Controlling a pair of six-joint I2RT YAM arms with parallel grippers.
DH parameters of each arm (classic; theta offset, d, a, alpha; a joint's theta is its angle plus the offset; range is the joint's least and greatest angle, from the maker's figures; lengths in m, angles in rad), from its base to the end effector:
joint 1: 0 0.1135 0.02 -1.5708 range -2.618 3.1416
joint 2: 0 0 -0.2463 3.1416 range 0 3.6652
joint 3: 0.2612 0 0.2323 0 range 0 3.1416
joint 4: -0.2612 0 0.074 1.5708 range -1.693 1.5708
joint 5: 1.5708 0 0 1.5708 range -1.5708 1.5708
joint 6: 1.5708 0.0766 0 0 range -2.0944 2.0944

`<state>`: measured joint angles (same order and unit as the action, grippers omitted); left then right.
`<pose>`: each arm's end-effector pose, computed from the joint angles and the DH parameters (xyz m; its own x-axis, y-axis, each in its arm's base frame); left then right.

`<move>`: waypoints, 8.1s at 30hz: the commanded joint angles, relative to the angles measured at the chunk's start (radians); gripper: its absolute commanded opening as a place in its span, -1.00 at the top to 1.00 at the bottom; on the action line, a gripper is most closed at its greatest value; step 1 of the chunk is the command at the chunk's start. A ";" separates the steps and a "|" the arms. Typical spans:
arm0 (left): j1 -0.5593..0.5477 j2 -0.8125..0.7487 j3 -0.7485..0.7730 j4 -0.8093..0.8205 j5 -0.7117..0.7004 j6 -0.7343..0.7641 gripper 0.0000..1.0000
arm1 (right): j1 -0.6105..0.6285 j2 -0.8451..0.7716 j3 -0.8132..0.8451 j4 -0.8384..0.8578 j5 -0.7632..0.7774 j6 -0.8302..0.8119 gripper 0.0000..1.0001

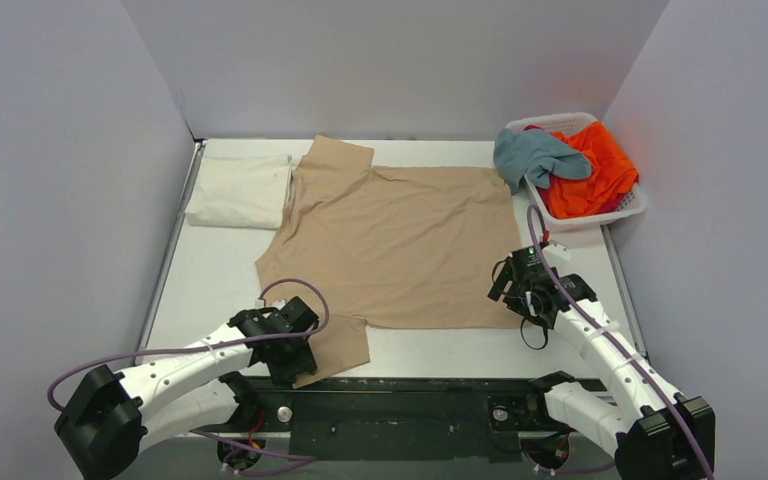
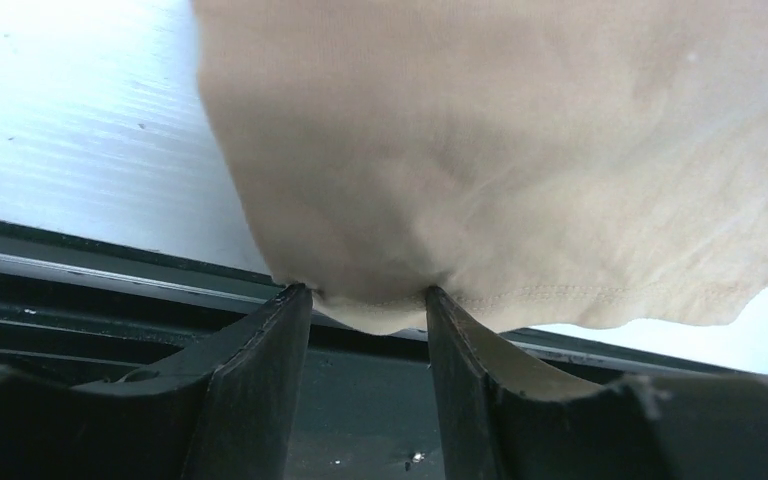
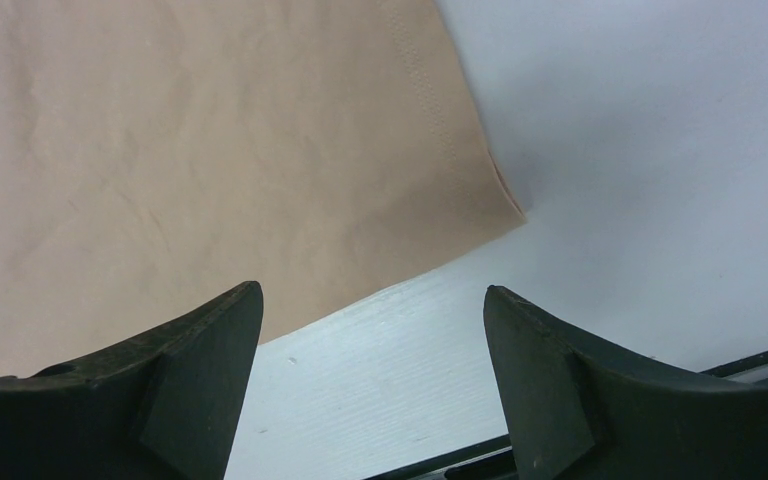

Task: Fold and stack the t-shirts
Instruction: Grab the side of the flattened tshirt closest away from the robot with both arms, then fold the flattened tshirt in 1/3 of the way

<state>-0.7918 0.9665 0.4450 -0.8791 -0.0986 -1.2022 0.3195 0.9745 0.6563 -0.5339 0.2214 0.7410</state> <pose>0.0967 -0.0872 0.1083 -0.8992 -0.4106 -0.1515 -0.3950 0.9104 -0.1230 0.2061 0.0505 0.1921 -0.6414 0.4815 -0.5973 0.3576 0.8764 0.3225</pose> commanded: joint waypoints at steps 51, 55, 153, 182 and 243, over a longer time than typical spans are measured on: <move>-0.089 -0.111 0.009 -0.090 0.214 0.011 1.00 | -0.179 -0.064 -0.199 -0.115 0.120 0.146 1.00; -0.137 -0.176 -0.014 -0.108 0.240 -0.047 1.00 | -0.182 -0.119 -0.199 -0.200 0.070 0.145 1.00; 0.460 0.749 0.908 0.384 0.129 0.509 -0.77 | -0.154 0.359 0.287 0.081 -0.095 -0.104 -0.66; 0.280 0.943 0.674 0.448 0.183 0.438 -0.80 | -0.101 0.528 0.031 0.154 -0.211 -0.077 -0.64; 0.439 0.530 0.377 0.711 0.358 1.102 -0.45 | 0.336 0.157 0.136 0.046 -0.174 0.031 -0.61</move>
<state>-0.3580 1.4746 0.8078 -0.2306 0.2096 -0.1383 0.6559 1.1358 0.7761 -0.4477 0.0128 0.7845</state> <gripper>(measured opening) 0.734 0.808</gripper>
